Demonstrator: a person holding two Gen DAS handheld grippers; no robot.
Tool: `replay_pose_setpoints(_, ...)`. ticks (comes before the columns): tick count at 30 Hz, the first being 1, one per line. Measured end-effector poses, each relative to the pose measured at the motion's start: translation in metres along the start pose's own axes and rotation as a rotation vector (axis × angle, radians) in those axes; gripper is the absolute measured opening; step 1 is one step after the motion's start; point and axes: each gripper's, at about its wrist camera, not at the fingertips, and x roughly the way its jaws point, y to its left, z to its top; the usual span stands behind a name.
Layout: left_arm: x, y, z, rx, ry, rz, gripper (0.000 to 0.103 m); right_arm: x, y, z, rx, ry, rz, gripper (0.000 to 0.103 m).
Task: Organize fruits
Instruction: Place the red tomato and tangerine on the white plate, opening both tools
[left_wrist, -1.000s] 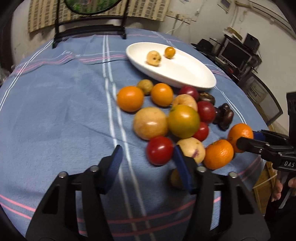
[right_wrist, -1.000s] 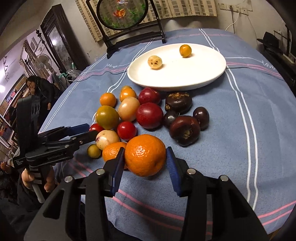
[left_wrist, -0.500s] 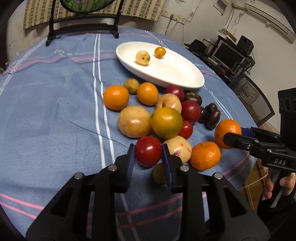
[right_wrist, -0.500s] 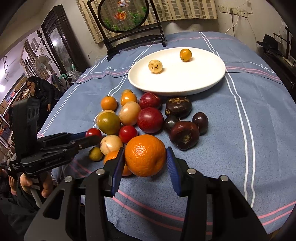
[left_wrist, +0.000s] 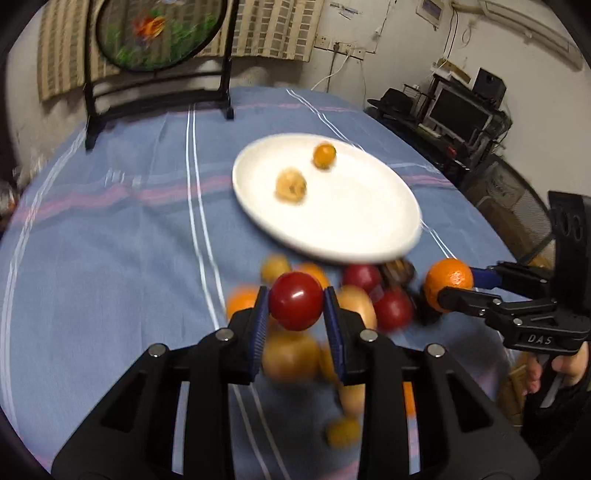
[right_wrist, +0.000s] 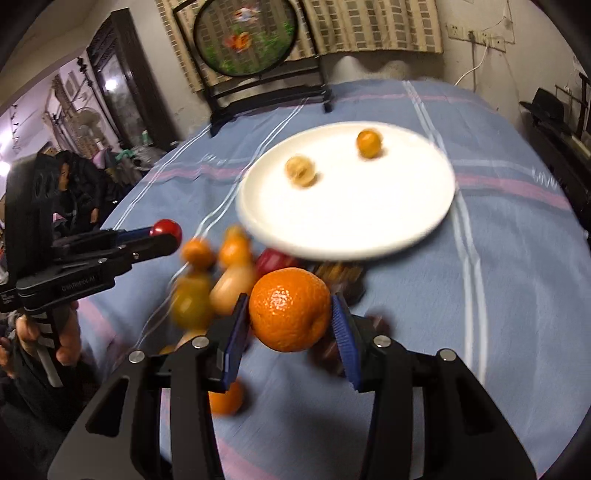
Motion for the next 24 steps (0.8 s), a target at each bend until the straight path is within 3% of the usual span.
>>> replay_pose_setpoints(6, 0.081, 0.004, 0.098, 0.013, 0.052, 0.064, 0.030, 0.055, -0.033, 0.078, -0.035, 0.015, -0.149, 0.045)
replay_pose_setpoints(9, 0.120, 0.009, 0.130, -0.015, 0.090, 0.075, 0.030, 0.090, -0.050, 0.108, -0.034, 0.055, -0.192, 0.045)
replay_pose_setpoints(12, 0.147, 0.010, 0.144, -0.030, 0.118, 0.081, 0.030, 0.111, -0.063, 0.126, -0.038, 0.071, -0.252, 0.045)
replay_pose_setpoints(17, 0.174, 0.014, 0.155, -0.030, 0.135, 0.102, 0.031, 0.132, -0.076, 0.138, -0.044, 0.105, -0.254, 0.048)
replay_pose_setpoints(18, 0.178, 0.015, 0.157, -0.032, 0.136, 0.107, 0.038, 0.133, -0.075, 0.140, -0.051, 0.098, -0.267, 0.051)
replay_pose_setpoints(19, 0.180, 0.017, 0.159, -0.034, 0.135, 0.114, 0.059, 0.132, -0.074, 0.141, -0.062, 0.083, -0.293, 0.056)
replay_pose_setpoints(20, 0.178, 0.018, 0.160, -0.040, 0.125, 0.119, 0.065, 0.130, -0.073, 0.141, -0.071, 0.072, -0.308, 0.056)
replay_pose_setpoints(24, 0.150, 0.017, 0.157, -0.039, 0.078, 0.138, 0.066, 0.108, -0.063, 0.137, -0.101, 0.055, -0.346, 0.058)
